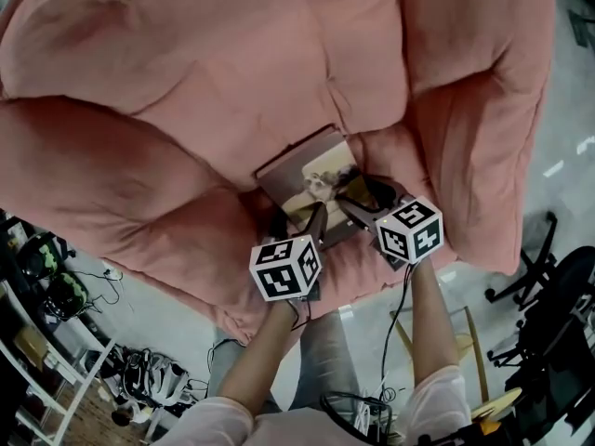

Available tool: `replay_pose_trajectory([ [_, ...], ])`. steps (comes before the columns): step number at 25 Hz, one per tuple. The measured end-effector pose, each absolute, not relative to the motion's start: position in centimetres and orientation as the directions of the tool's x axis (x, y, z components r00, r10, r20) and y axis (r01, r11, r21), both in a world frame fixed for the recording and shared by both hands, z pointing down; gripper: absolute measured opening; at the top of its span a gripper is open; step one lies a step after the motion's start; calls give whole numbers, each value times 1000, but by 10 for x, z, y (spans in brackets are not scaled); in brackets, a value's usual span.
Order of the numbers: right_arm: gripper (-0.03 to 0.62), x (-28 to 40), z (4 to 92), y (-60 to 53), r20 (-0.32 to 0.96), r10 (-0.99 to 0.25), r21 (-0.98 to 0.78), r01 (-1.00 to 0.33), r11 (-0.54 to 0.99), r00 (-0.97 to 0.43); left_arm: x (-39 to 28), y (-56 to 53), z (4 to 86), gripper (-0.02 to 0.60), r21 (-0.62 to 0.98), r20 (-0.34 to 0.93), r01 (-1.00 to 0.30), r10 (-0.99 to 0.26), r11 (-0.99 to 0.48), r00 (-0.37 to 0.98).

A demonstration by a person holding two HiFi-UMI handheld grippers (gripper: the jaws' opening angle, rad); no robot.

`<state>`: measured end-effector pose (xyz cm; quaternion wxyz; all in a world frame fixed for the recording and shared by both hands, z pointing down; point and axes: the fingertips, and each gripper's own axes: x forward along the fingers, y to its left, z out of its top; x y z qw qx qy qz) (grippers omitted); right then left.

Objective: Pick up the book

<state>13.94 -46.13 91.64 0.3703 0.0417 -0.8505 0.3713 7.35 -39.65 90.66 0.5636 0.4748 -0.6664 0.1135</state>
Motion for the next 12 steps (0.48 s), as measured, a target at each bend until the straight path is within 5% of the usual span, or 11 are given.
replay_pose_trajectory([
  [12,255,138,884,-457,698,86,-525,-426,737,-711,67,-397,882,321,436,826,-762,-548,478,129],
])
